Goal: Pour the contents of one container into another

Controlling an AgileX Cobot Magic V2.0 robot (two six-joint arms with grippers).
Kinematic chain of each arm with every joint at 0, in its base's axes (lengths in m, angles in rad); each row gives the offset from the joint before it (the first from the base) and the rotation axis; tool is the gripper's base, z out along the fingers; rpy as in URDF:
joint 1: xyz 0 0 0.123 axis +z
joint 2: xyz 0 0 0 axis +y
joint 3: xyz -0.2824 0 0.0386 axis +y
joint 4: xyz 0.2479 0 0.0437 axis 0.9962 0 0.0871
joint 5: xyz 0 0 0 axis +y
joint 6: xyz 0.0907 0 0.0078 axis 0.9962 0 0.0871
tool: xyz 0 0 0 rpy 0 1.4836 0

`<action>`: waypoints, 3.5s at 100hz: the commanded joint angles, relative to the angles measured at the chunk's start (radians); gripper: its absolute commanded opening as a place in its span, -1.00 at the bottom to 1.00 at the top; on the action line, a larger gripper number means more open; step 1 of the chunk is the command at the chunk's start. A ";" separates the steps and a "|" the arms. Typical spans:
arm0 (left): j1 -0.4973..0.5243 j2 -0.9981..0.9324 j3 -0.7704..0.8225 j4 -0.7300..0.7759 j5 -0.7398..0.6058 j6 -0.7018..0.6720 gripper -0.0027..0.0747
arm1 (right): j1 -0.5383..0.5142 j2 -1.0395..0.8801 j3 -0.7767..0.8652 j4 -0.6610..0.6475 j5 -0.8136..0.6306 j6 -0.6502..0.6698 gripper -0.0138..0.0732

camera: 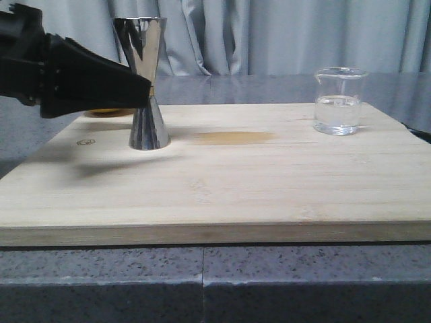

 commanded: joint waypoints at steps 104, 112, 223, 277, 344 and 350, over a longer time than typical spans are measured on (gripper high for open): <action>-0.076 0.057 -0.124 -0.049 0.100 0.002 -0.04 | -0.005 0.001 -0.024 -0.021 -0.080 -0.008 0.76; -0.076 0.057 -0.124 -0.049 0.100 0.002 -0.11 | -0.005 0.001 -0.024 -0.021 -0.082 -0.008 0.76; -0.076 0.011 -0.126 -0.073 0.109 0.002 -0.78 | -0.005 0.001 -0.024 -0.021 -0.105 -0.008 0.76; -0.198 0.010 -0.182 -0.134 0.109 0.002 -0.78 | -0.005 0.001 0.080 -0.007 -0.205 -0.008 0.76; -0.198 0.010 -0.203 -0.151 0.098 -0.006 -0.78 | 0.254 0.001 0.466 0.028 -0.858 -0.008 0.76; -0.198 0.010 -0.203 -0.157 0.098 -0.006 -0.78 | 0.259 0.001 0.478 0.028 -0.886 -0.008 0.76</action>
